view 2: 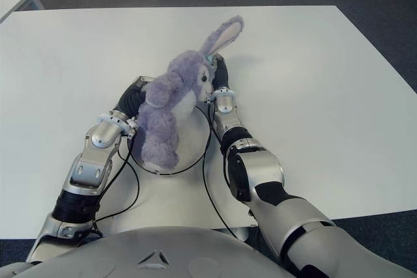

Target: Put the doll into the plate.

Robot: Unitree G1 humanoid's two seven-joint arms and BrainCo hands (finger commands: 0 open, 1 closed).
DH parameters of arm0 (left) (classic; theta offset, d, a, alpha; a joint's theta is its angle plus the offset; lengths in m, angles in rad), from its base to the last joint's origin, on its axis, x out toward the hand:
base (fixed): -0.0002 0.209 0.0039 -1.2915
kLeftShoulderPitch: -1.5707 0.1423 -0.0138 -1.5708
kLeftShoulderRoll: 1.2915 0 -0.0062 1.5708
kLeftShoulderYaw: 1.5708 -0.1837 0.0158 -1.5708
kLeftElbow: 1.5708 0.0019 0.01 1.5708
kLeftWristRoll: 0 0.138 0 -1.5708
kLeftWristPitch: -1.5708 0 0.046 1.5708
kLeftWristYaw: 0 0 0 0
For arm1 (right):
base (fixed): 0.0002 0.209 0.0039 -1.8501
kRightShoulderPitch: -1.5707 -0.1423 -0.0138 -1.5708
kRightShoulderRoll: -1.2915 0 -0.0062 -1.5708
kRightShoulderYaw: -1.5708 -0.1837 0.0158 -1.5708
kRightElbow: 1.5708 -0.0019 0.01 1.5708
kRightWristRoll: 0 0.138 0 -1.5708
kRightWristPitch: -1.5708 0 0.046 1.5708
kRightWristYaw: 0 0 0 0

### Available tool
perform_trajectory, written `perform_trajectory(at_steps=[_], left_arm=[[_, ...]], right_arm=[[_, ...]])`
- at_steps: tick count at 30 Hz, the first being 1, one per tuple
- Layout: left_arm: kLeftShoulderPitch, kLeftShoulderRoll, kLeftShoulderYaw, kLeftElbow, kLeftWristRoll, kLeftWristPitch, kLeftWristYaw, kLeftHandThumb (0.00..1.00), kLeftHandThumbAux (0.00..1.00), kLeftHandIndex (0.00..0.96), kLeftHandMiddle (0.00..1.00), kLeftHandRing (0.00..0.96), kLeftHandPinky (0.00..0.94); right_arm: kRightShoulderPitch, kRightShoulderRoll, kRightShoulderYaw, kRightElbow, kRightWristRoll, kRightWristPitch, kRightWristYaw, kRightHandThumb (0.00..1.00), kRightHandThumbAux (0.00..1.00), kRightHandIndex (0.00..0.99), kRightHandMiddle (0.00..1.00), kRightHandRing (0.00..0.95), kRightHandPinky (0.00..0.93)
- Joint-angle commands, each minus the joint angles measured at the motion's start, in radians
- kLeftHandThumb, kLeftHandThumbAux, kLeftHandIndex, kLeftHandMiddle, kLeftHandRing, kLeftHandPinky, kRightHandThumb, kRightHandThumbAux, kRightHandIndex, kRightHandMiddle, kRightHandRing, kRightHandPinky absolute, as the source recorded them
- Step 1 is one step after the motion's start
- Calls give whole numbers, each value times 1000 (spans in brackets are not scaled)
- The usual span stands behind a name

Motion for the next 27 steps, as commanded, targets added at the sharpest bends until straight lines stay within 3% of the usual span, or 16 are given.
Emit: perform_trajectory(at_steps=[1,8,17,27], left_arm=[[85,30,-18,4,-25,96,-72,911,655,893,977,920,902],[160,26,-44,-110,-56,177,-90,934,650,847,928,889,887],[137,7,-43,-195,-112,419,-104,949,649,782,861,859,866],[119,19,-59,-258,-146,564,-104,948,652,773,849,854,867]], right_arm=[[217,100,-1,121,-2,94,-2,153,943,293,320,304,254],[216,100,-1,121,0,97,-4,120,944,294,320,304,260],[216,99,-2,121,1,93,-3,140,947,297,324,315,269],[217,96,2,121,-4,90,-3,124,947,288,318,308,259]])
